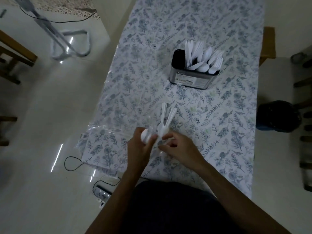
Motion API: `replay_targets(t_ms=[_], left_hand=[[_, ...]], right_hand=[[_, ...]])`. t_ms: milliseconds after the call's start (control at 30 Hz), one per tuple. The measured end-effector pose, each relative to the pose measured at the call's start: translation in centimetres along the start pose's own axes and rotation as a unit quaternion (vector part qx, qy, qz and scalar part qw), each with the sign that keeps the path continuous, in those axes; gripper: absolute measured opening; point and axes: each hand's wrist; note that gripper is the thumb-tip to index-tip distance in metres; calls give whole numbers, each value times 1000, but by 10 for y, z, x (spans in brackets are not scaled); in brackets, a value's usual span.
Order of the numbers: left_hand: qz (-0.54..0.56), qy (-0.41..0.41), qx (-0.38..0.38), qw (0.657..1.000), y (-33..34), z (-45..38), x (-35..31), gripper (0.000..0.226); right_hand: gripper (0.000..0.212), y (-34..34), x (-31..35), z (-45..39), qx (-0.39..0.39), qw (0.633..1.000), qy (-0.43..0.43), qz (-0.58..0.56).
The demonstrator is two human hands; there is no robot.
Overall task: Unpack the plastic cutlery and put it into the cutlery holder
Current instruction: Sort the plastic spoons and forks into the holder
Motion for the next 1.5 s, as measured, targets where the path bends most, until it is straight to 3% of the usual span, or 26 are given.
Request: replay_targets(t_ms=[100,233,400,467,533,600,667,733,867,1000,1067,1167,1233,1333,1500], left_hand=[[-56,34,80,995,14,-8,2,56],[147,-137,108,974,30,-9,4,58],[295,-307,60,903,29,5,11,82],[376,-383,21,844,25,7,14,78],[422,-406,8,810,20,5,18,70],[407,-391,12,825,15,5,21,59],[370,-351,12,860,10,5,22,45],[379,-324,14,867,6,4,22,35],[411,-354,-31,839,4,-1,33,19],[434,-415,-78,796,12,-5,36,30],[430,-427,-89,790,18,-8,34,40],[427,-400,-54,809,29,-11,29,60],[421,-388,-35,820,36,-11,24,65],[427,-404,-1,809,45,-12,18,69],[499,-404,39,766,52,-14,8,68]], right_hand=[[27,-5,10,6,0,988,61,-144],[32,-6,16,-5,-23,967,102,-232],[26,-5,18,-27,21,986,61,-156],[25,-6,16,-41,-22,996,17,-83],[22,-10,2,-66,-131,980,-53,138],[33,-12,-20,-94,-157,908,-114,371],[43,-12,-40,-112,-138,848,-149,490],[38,-13,-51,-118,-146,817,-182,527],[20,-28,-56,-111,-144,787,-223,556],[22,-40,-71,-89,-103,812,-223,530],[19,-44,-71,-70,-88,862,-193,461],[19,-42,-60,-40,-64,949,-74,300],[21,-35,-52,-25,-75,973,-60,212],[18,-21,-37,-12,-99,969,-107,199],[22,1,-31,-9,-158,914,-148,343]])
Point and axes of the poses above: each hand's wrist, its own z-axis away from the middle knuckle, its own y-axis out of the palm, x = y × z, and after that the axes turned 14 degrees about z, right-handed
